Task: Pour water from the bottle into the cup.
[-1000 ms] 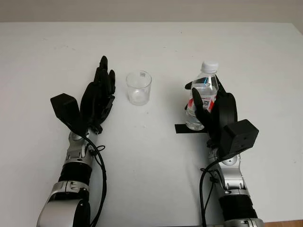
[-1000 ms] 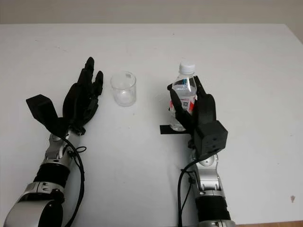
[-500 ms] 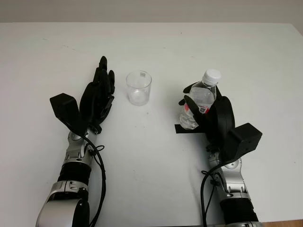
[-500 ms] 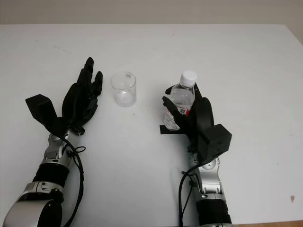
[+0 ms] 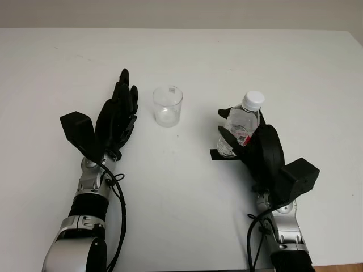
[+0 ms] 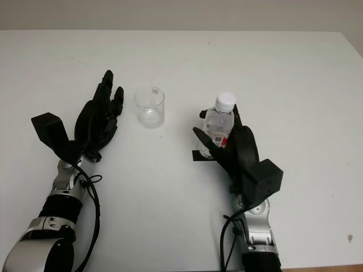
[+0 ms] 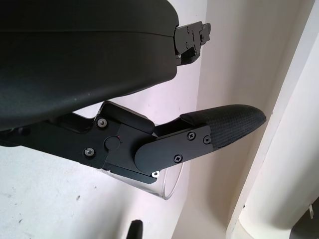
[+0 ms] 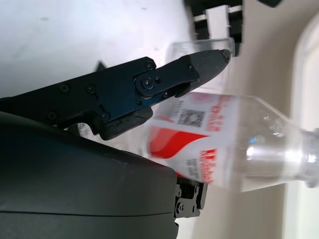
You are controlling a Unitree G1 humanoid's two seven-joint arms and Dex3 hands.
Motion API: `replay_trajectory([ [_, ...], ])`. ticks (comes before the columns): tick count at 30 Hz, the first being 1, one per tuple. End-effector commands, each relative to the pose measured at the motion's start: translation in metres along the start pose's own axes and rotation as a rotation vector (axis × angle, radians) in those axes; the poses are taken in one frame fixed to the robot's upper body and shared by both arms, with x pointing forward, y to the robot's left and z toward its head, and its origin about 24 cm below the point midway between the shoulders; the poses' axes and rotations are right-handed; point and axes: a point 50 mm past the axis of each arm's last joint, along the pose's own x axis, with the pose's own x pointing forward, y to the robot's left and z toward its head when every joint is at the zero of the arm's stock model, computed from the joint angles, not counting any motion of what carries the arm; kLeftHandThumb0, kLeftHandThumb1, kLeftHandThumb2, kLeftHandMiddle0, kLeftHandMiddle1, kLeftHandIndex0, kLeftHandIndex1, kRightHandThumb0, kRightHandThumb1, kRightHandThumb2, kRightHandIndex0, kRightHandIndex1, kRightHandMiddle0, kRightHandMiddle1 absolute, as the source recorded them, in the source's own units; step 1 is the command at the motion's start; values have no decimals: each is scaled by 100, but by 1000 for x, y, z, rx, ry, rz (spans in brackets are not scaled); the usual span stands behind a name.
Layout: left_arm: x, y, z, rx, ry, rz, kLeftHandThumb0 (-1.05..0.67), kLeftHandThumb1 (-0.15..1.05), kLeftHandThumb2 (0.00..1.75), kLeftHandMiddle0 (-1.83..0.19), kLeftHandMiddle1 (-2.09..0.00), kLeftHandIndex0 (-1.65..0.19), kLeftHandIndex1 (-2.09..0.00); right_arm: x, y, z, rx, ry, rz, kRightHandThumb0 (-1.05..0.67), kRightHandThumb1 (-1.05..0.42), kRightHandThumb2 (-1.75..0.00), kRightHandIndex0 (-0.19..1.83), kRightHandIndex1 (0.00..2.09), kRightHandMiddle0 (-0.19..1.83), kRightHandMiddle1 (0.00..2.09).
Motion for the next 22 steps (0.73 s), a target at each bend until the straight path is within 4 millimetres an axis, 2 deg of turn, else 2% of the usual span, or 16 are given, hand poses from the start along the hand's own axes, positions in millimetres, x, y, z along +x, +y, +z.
replay_trajectory([
  [1,-3,1,-6,-2,22,6,-85,105,71,19,0,19,0,-5,-5,3,-17,26,20,-79,-94,-5,-14,13,-17,37],
  [3,-3,1,-6,-4,20,0,-85,105,71,19,0,19,0,-6,-8,4,-7,51,36,-85,-92,-5,-18,3,-19,10],
  [5,-3,1,-6,-1,19,2,-85,105,70,19,0,19,0,-6,-11,5,-14,56,48,-90,-91,-5,-19,1,-19,3],
  [7,-2,0,-7,-7,18,7,-85,105,70,19,0,19,0,-5,-15,6,-59,43,38,-100,-91,-5,-19,0,-19,1],
  [9,-2,0,-7,-11,18,8,-85,105,70,19,0,19,0,-5,-18,6,-83,34,22,-104,-92,-6,-19,0,-19,0],
  [13,-2,-1,-7,-9,19,11,-85,105,71,19,0,19,0,-4,-23,7,-146,31,-37,-105,-94,-6,-19,0,-19,0],
  [22,-3,-1,-9,-4,23,10,-86,105,71,19,0,19,0,-4,-31,7,-103,2,-124,-105,-94,-5,-19,0,-19,0],
])
